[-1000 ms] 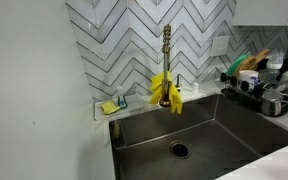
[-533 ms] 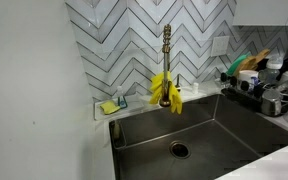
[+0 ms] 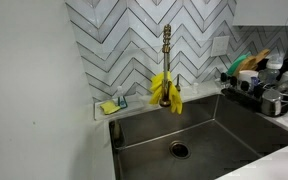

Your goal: Close the tap faucet then remove the tupperware from the drying rack

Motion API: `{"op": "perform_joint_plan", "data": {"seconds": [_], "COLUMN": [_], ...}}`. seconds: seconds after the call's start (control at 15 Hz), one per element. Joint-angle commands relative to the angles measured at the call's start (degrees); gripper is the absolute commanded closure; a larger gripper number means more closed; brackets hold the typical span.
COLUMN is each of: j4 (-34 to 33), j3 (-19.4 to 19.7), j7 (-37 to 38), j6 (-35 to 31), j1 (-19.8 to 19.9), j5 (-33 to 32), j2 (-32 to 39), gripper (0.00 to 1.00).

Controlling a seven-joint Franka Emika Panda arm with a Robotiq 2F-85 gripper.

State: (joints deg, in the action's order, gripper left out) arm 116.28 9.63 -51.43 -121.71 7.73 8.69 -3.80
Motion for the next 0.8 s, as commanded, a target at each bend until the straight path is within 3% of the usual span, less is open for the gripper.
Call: {"op": "perform_joint_plan", "data": {"seconds": [0.0,0.53,0.6,0.73], "j4": [-3.8,-14.0,-12.5,-13.9], "j3": [-0.6,-3.9,-2.4,-3.1], "j7": [4.3,29.7,24.1,27.7], "j6": [7.2,21.8,18.8,20.5], "j1": [-0.3,-1.6,-2.0,-2.3], "j5": [-3.2,-12.3,-9.9,-11.0], "j2": [-4.7,-8.8,-8.3,-8.7], "gripper": [0.0,0.0,0.0,0.0]}}
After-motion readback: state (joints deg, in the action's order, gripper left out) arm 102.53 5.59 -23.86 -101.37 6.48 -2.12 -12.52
